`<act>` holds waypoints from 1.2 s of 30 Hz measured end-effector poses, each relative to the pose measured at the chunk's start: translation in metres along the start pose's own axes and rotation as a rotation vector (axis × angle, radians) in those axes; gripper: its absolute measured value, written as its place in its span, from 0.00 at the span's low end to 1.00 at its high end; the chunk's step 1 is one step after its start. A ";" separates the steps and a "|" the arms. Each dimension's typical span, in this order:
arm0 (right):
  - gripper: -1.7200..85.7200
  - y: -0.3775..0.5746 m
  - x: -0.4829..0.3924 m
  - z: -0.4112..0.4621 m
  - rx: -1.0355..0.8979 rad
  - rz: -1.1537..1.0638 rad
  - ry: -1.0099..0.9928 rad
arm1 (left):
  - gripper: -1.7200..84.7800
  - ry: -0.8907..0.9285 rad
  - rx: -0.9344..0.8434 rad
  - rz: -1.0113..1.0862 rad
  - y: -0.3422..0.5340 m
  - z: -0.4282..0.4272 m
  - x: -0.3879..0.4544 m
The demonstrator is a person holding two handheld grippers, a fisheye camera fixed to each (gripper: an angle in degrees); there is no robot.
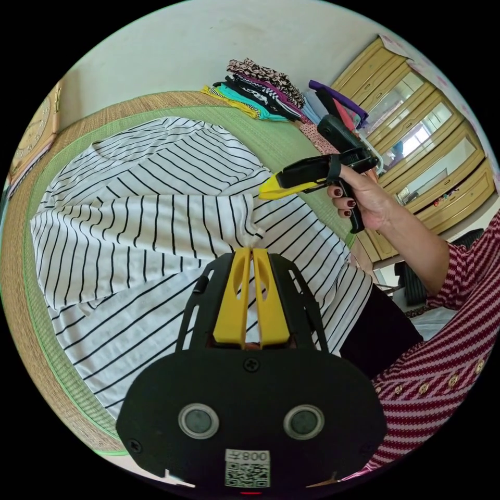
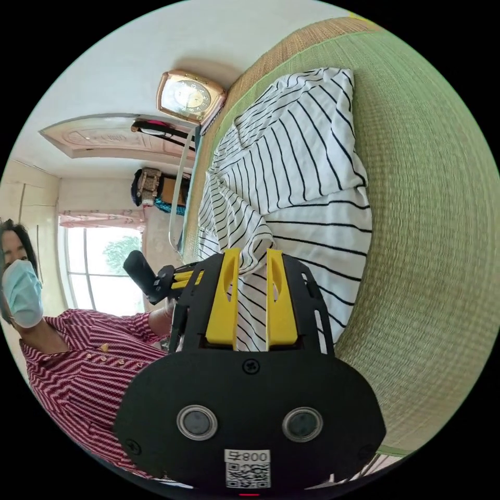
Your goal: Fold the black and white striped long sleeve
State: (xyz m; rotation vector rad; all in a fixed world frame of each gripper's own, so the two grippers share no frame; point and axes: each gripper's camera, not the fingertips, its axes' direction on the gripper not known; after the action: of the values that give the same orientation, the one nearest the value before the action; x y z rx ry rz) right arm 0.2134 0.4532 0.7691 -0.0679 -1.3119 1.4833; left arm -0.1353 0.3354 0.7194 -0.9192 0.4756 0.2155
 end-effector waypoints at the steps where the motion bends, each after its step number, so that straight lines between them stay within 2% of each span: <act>1: 0.13 -0.009 -0.004 0.007 -0.015 -0.018 0.038 | 0.03 0.001 0.000 -0.002 -0.001 0.000 -0.001; 5: 0.11 -0.032 -0.002 0.035 -0.078 -0.026 0.102 | 0.03 0.005 0.015 -0.012 -0.003 -0.004 -0.004; 8: 0.06 -0.042 0.002 0.044 -0.098 -0.031 0.073 | 0.03 0.010 0.046 -0.011 -0.007 -0.015 -0.007; 12: 0.03 -0.052 -0.013 0.003 -0.024 -0.101 0.030 | 0.03 0.039 0.144 0.002 -0.018 -0.039 -0.010; 17: 0.03 -0.068 -0.019 -0.048 0.038 -0.156 0.109 | 0.03 0.073 0.205 0.058 -0.046 -0.043 -0.013; 24: 0.03 -0.084 0.069 -0.035 0.019 -0.004 0.123 | 0.04 0.133 0.125 0.039 -0.050 -0.015 -0.037; 27: 0.03 -0.083 0.103 -0.031 0.034 0.051 0.080 | 0.05 0.134 0.143 -0.035 -0.030 -0.031 -0.066; 32: 0.03 -0.075 0.130 -0.037 0.103 0.103 0.093 | 0.06 0.019 0.236 -0.321 0.030 -0.083 -0.160; 36: 0.03 -0.078 0.114 -0.032 0.176 0.024 0.055 | 0.07 -0.044 0.354 -0.554 0.080 -0.120 -0.221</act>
State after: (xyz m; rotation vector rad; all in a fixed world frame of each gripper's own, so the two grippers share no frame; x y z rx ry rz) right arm 0.2398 0.5396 0.8789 -0.0094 -1.1355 1.6007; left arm -0.3952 0.2907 0.7077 -0.6649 0.1941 -0.3441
